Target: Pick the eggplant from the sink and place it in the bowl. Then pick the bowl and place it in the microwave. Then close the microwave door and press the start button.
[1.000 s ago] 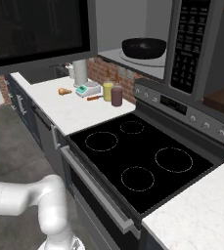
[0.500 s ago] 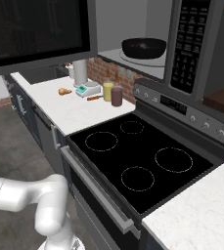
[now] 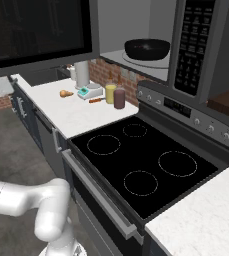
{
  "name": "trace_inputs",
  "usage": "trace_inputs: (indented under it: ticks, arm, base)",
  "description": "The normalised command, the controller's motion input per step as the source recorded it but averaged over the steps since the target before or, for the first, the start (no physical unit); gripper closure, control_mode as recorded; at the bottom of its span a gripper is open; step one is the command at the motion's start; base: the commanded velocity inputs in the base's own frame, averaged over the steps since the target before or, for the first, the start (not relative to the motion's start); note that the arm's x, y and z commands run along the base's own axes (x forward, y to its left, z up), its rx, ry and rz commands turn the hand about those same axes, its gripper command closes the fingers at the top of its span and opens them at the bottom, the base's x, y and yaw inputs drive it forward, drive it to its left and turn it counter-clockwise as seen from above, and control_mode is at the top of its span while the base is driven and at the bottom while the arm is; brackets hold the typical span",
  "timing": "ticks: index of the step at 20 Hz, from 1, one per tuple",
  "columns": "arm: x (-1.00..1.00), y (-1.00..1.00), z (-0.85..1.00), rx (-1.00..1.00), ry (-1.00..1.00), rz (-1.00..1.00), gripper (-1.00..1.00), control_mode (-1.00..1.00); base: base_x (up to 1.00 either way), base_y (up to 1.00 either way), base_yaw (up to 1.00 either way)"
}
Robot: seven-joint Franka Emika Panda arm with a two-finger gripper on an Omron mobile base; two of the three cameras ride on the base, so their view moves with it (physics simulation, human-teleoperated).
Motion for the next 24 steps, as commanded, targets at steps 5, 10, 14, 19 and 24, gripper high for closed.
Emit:
trace_inputs:
  ticks: [5,10,14,19,24]
  arm:
    - [-0.02,-0.35,0.06,0.0,-0.07,0.0,-1.0,-1.0]
    - [-0.15,-0.58,0.06,0.0,-0.07,0.0,-1.0,-1.0]
    - [-0.26,-0.53,0.18,0.0,-0.15,0.0,-1.0,-1.0]
    - [-0.28,-0.38,0.3,0.0,-0.19,0.0,-1.0,-1.0]
    - [-0.38,-0.49,0.27,0.0,-0.19,0.0,-1.0,-1.0]
  base:
    - [0.0,0.0,0.0]
    - [0.0,0.0,0.0]
    - [0.0,0.0,0.0]
    - [0.0,0.0,0.0]
    - [0.0,0.0,0.0]
